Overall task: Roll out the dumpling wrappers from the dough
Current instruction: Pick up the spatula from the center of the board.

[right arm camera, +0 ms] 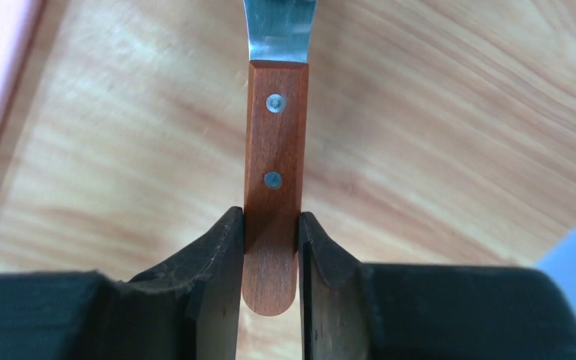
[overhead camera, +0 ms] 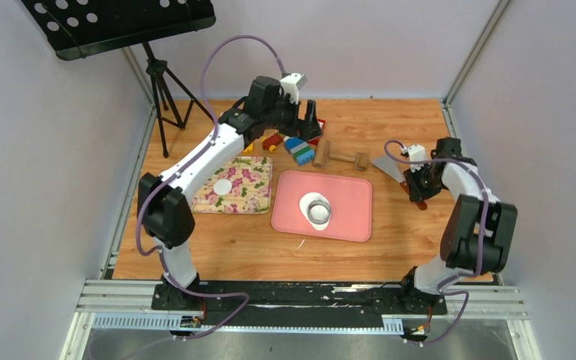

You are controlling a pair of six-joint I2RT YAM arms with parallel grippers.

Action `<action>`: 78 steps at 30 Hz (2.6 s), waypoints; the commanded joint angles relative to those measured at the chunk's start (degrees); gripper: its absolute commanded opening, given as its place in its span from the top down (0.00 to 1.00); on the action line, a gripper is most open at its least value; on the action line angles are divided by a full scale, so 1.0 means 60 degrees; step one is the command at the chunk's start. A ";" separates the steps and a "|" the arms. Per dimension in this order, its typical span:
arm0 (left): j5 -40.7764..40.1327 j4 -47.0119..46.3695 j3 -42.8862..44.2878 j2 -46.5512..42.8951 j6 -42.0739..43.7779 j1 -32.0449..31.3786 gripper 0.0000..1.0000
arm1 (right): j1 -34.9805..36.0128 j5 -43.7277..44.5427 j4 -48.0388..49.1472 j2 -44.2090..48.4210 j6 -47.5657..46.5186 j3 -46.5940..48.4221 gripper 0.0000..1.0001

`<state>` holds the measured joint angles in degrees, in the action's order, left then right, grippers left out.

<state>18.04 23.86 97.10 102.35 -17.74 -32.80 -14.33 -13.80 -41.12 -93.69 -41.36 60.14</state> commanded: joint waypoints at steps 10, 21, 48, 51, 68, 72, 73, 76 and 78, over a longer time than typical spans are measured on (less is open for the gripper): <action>0.4318 -0.1515 0.1228 0.2625 -0.1466 -0.0124 0.00 | 0.0097 -0.2020 -0.0221 0.5741 -0.1691 -0.1481 1.00; 0.5809 -0.5316 0.0105 0.2803 -0.4528 -0.0410 0.03 | 0.0955 -0.2963 -0.0946 0.7348 -0.1683 -0.1704 1.00; 0.5894 -0.3675 -0.0203 0.2587 -0.3092 -0.0758 0.66 | 0.3292 -0.1702 -0.0537 0.7144 -0.1031 -0.1613 1.00; 0.5943 -0.3755 -0.0189 0.2682 -0.3209 -0.0752 0.85 | 0.3366 -0.1619 -0.0468 0.7126 -0.1002 -0.1630 1.00; 0.7621 -1.0734 -0.2235 0.1112 -0.7830 -0.0047 1.00 | 0.1510 -0.6757 -0.0925 0.6209 0.1361 -0.0297 0.00; 0.7669 -1.7211 -0.2919 0.1305 -1.2165 0.0338 1.00 | -0.0679 -1.0283 -0.0896 0.4583 0.2322 0.0571 0.00; 0.7627 -1.7653 -0.2955 0.1347 -1.2456 0.0385 1.00 | -0.0850 -1.0715 -0.0906 0.4308 0.2497 0.0705 0.00; 0.7414 -1.7814 -0.3228 0.1293 -1.2281 0.0503 1.00 | -0.1090 -1.2062 -0.0908 0.3622 0.2769 0.0947 0.00; 0.7242 -1.7818 -0.3400 0.1276 -1.2074 0.0543 1.00 | -0.1100 -1.3027 -0.0895 0.3245 0.2795 0.0963 0.00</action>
<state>61.78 -69.87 78.37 113.03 -83.74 -30.09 -20.25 -73.58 -47.33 -71.42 -27.24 63.48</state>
